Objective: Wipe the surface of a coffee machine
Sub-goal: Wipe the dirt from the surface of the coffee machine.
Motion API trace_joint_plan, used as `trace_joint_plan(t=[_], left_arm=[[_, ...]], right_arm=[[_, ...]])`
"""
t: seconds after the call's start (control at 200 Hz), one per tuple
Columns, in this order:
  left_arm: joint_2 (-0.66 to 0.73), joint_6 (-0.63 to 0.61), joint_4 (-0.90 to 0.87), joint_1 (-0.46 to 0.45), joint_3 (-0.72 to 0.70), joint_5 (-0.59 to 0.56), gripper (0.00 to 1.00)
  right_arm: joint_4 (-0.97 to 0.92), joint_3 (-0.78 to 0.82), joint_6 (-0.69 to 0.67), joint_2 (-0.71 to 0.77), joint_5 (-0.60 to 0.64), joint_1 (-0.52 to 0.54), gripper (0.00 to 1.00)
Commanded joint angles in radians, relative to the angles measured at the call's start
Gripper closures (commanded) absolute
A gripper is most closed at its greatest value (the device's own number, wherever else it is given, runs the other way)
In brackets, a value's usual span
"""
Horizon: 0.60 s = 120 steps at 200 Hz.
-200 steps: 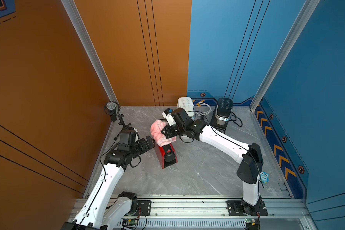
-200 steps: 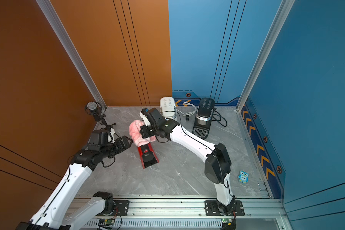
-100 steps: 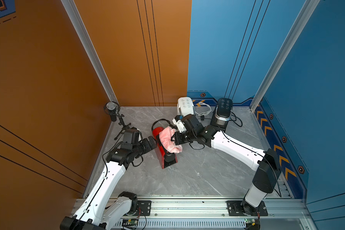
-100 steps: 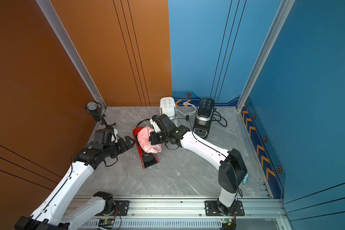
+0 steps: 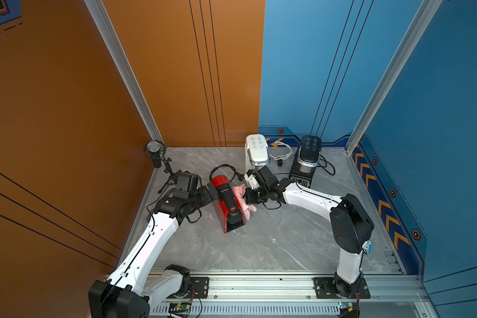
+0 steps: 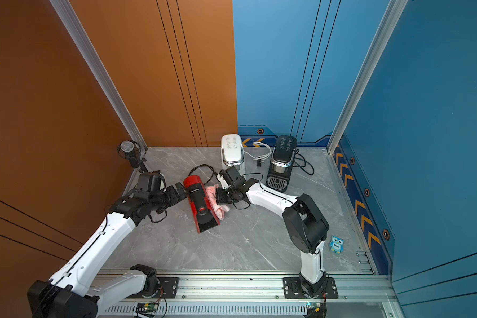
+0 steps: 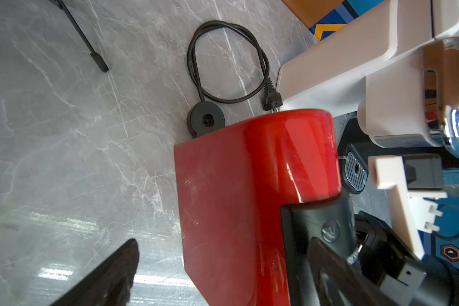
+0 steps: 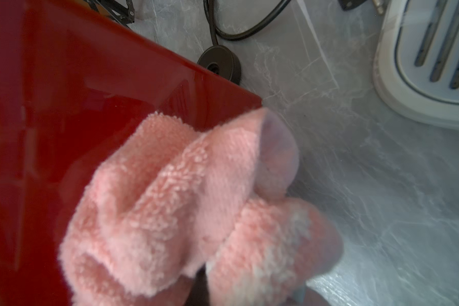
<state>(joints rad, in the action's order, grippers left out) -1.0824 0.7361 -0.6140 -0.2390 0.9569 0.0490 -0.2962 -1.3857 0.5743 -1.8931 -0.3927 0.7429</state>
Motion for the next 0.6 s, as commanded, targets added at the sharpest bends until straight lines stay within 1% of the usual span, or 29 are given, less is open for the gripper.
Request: trace_joint_plan(t=[0.0, 0.205, 0.36, 0.495, 0.595], left_arm=[[-0.020, 0.004, -0.018, -0.014, -0.010, -0.065, 0.00], [-0.036, -0.013, -0.019, -0.014, -0.023, -0.078, 0.00], [-0.023, -0.023, -0.021, -0.008, -0.032, -0.094, 0.00], [0.024, -0.023, -0.021, 0.007, -0.054, -0.113, 0.00], [0.055, -0.024, -0.023, 0.023, -0.065, -0.085, 0.00]], right_arm=[[0.106, 0.055, 0.043, -0.014, -0.084, 0.064, 1.00], [0.183, 0.094, 0.091, -0.057, -0.069, 0.121, 1.00], [0.207, 0.129, 0.114, -0.063, -0.042, 0.132, 1.00], [0.195, 0.157, 0.117, -0.025, -0.013, 0.133, 1.00], [0.177, 0.155, 0.101, 0.047, -0.013, 0.110, 1.00]])
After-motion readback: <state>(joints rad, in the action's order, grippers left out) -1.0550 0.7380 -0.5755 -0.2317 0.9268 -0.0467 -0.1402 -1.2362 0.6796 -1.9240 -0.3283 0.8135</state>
